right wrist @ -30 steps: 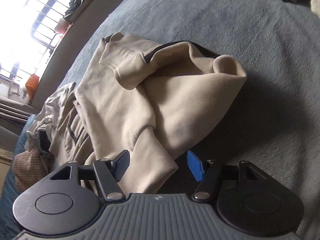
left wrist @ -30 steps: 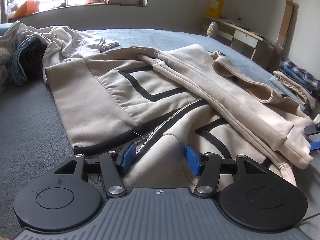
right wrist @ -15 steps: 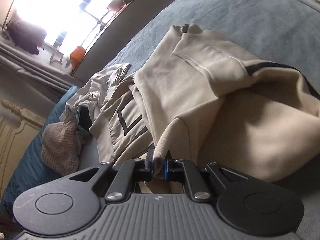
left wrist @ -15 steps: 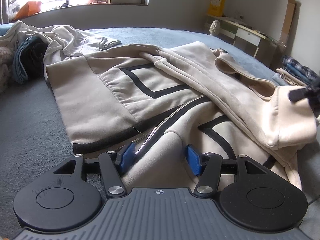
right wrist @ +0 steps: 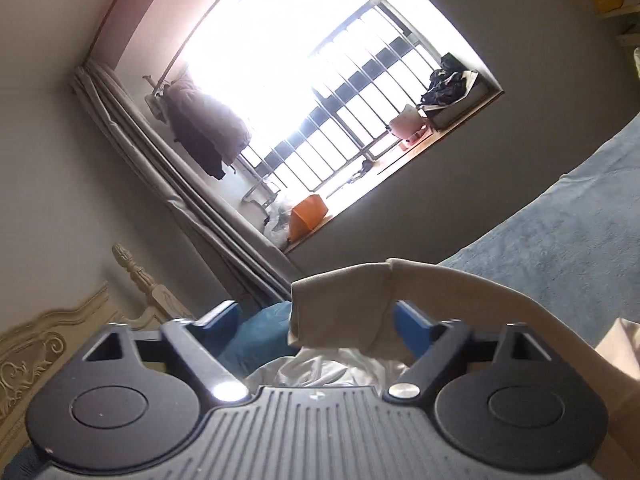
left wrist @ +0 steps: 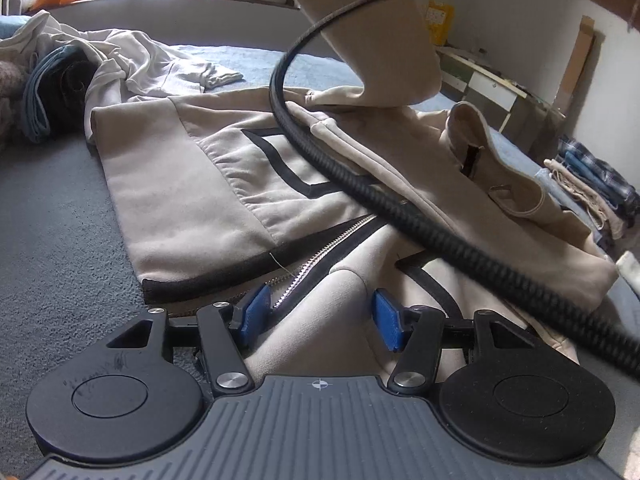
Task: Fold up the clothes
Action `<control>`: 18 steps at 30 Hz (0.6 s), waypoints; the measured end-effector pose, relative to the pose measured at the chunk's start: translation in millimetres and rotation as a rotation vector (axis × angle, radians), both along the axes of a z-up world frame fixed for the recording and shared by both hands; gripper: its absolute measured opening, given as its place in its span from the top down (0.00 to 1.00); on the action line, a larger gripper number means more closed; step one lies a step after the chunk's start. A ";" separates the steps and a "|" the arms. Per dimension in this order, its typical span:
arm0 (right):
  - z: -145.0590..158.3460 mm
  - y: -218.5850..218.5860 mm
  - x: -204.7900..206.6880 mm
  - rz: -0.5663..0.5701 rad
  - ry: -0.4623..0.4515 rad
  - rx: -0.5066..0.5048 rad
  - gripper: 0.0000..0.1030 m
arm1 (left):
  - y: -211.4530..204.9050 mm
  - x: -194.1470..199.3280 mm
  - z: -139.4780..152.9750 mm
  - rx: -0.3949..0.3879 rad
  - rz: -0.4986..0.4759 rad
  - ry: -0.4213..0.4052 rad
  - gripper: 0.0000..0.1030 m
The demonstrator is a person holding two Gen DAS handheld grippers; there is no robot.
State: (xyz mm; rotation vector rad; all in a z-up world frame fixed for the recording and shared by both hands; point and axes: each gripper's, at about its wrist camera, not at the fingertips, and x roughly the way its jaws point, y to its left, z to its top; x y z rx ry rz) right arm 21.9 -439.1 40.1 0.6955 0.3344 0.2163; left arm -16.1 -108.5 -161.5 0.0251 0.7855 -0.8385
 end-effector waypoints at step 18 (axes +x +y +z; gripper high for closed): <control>-179.1 52.7 -6.9 0.067 0.616 -0.531 0.22 | 11.7 -7.2 -2.5 -0.015 -0.039 -0.035 0.45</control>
